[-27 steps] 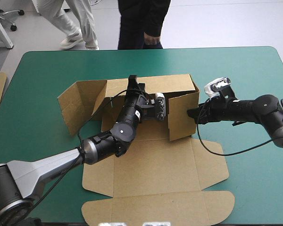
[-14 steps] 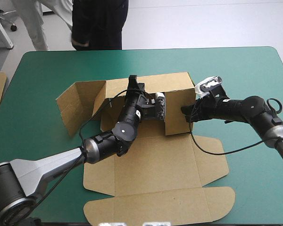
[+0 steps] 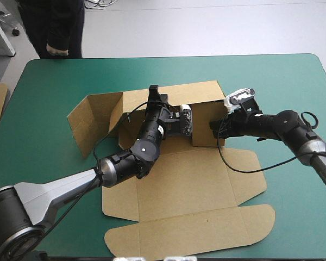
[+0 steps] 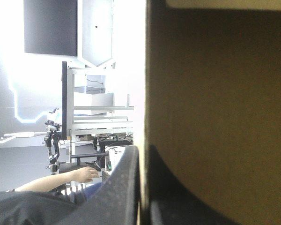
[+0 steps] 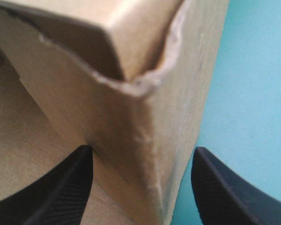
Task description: Fold the box
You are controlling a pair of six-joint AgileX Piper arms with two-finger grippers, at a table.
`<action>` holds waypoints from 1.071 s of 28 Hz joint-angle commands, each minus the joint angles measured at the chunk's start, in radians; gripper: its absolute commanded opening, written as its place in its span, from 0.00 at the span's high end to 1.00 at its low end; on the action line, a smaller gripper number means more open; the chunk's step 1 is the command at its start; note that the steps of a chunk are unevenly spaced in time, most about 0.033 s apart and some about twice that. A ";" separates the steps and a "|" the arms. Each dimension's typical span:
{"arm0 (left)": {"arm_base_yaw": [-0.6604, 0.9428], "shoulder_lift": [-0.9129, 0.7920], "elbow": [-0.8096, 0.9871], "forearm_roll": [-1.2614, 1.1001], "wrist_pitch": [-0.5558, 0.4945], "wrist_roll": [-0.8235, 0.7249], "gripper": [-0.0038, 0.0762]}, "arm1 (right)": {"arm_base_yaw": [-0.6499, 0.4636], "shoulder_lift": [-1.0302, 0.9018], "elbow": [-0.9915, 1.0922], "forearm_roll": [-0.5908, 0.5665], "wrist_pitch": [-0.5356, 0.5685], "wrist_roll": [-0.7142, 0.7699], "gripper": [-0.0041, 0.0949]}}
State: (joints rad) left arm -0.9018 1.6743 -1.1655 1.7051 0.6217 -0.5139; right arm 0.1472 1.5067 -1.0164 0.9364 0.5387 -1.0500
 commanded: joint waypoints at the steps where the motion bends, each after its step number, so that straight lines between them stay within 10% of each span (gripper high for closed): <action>1: -0.004 -0.045 -0.035 0.059 -0.012 -0.021 0.97 | -0.001 -0.019 -0.031 0.029 -0.042 -0.024 0.38; 13: -0.006 -0.045 -0.036 0.059 -0.063 -0.009 0.97 | -0.001 0.034 -0.125 0.023 -0.007 0.005 0.42; 25: -0.006 -0.045 -0.036 0.059 -0.050 0.013 0.97 | -0.001 0.049 -0.186 0.009 0.092 0.031 0.99; 30: -0.006 -0.045 -0.048 0.059 -0.050 0.013 0.96 | -0.001 0.049 -0.186 0.002 0.101 0.038 0.99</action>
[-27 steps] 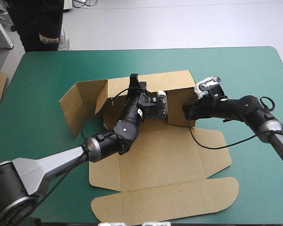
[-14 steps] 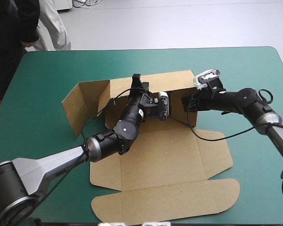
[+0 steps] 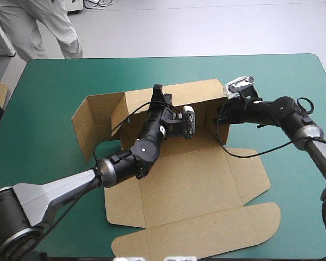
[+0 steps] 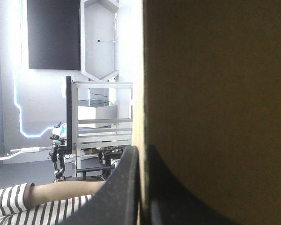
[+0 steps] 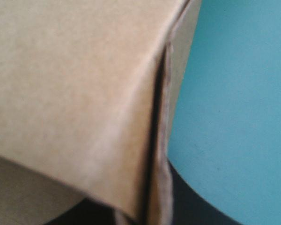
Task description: Fold the box
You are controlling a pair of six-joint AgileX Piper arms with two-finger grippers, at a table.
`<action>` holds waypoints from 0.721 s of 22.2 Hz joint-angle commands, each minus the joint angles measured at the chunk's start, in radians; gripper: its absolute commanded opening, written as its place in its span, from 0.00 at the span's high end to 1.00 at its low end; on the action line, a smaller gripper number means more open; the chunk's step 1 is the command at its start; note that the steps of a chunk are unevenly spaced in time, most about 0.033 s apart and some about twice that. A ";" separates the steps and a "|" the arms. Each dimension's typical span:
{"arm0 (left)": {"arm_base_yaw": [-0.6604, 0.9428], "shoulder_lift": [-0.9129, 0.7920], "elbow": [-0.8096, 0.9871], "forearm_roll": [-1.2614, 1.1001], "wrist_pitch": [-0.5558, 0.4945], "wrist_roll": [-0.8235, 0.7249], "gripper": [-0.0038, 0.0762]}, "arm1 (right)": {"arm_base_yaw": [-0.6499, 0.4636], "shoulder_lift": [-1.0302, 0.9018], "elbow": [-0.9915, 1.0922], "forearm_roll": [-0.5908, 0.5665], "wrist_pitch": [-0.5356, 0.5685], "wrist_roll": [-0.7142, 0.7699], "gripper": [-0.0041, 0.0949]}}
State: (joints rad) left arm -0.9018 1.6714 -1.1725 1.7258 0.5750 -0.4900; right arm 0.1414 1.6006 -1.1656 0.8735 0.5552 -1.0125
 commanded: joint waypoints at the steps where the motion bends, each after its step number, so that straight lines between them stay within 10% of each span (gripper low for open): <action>1: -0.006 -0.042 -0.050 0.039 -0.001 -0.011 0.94 | 0.005 -0.045 -0.037 0.065 0.085 0.012 0.99; 6: -0.023 -0.044 -0.080 0.035 0.009 -0.017 0.58 | 0.005 -0.045 -0.039 -0.036 0.077 0.158 0.99; 16: -0.175 -0.136 -0.063 0.037 0.014 -0.017 0.60 | -0.030 -0.045 -0.039 -0.262 0.071 0.441 0.99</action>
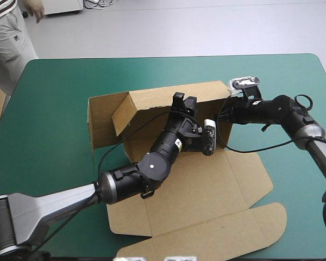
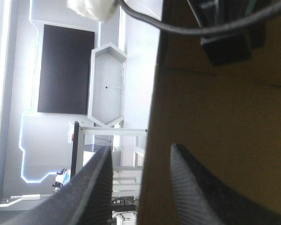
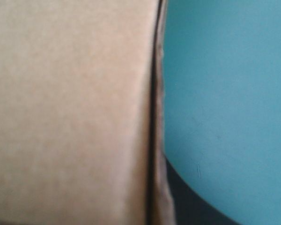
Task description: Fold the box
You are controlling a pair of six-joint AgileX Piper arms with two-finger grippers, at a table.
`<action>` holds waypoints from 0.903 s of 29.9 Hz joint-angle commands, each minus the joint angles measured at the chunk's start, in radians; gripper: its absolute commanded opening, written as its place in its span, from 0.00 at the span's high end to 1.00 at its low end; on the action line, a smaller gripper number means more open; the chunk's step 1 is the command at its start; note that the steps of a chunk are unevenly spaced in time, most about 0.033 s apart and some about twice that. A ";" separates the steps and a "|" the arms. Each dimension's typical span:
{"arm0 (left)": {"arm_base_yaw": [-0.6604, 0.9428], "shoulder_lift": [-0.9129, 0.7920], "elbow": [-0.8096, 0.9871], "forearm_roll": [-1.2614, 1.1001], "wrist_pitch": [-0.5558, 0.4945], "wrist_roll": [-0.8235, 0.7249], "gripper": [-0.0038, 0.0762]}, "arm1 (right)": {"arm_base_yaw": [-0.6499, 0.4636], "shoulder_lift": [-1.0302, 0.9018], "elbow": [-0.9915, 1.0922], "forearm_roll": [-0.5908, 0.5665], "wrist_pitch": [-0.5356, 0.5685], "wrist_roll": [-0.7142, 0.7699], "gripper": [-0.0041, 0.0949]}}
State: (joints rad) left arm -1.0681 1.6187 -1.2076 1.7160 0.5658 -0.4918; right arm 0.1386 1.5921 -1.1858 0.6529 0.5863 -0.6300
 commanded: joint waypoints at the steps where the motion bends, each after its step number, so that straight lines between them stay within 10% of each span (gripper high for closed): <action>1: -0.004 -0.103 -0.028 0.047 0.013 -0.016 0.61 | -0.035 -0.036 -0.019 -0.053 0.055 0.071 0.99; 15: 0.218 -0.280 -0.157 0.047 -0.285 -0.022 0.74 | -0.045 -0.036 -0.019 -0.148 0.097 0.136 0.99; 27: 0.866 -0.219 -0.246 -0.004 -0.199 -0.460 0.75 | -0.045 -0.036 -0.019 -0.245 0.144 0.222 0.99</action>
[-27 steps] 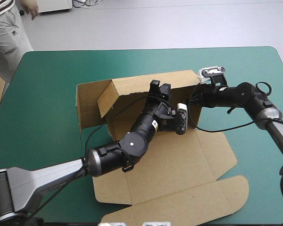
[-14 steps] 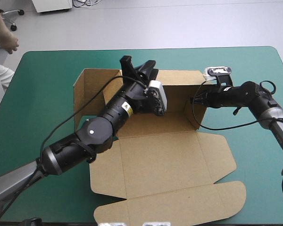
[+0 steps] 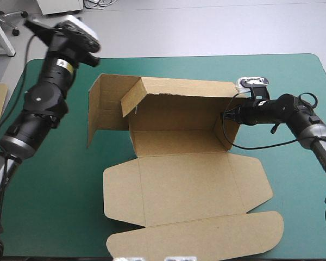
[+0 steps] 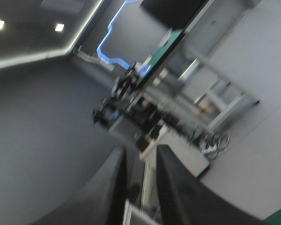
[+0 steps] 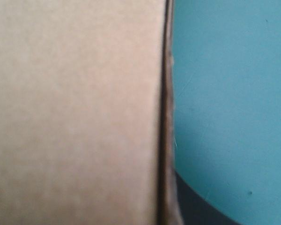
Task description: Fold the box
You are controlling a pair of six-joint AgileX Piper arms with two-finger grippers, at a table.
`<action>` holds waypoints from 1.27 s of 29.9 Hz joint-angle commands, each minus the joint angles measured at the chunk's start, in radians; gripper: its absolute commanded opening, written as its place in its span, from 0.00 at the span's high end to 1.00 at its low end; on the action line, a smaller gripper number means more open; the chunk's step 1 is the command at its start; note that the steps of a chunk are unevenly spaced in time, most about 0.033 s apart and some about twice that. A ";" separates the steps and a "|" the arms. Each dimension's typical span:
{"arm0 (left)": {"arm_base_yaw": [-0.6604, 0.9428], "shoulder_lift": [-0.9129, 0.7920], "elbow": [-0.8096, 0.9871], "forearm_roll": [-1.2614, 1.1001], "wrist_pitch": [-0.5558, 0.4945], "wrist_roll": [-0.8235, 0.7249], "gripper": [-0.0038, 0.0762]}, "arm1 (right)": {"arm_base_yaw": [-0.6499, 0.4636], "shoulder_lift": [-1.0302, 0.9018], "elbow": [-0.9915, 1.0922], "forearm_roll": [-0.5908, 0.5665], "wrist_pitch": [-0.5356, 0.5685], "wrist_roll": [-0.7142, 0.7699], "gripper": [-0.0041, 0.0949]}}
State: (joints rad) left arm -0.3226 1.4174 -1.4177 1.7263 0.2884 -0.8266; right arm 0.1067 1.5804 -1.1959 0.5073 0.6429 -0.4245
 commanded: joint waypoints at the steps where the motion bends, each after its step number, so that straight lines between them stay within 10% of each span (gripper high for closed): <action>1: 0.172 -0.010 -0.036 -0.053 0.106 -0.142 0.75 | -0.013 -0.025 -0.009 -0.099 0.089 0.020 0.99; 7: 0.326 0.019 -0.036 -0.519 0.230 -0.061 0.75 | -0.013 -0.025 -0.011 -0.095 0.090 0.047 0.99; 15: 0.324 0.097 -0.036 -1.142 0.439 0.524 0.77 | -0.013 -0.022 -0.182 -0.196 0.265 0.138 0.99; 23: 0.324 0.134 -0.036 -1.340 0.578 0.721 0.81 | -0.013 0.069 -0.530 -0.318 0.593 0.219 0.99; 38: 0.324 0.132 -0.036 -1.389 0.676 0.810 0.82 | -0.011 0.341 -0.697 -0.309 0.605 0.262 0.99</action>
State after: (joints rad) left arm 0.0055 1.5951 -1.4198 0.3303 0.9858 -0.0186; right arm 0.1046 1.9330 -1.8692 0.1789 1.2207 -0.1692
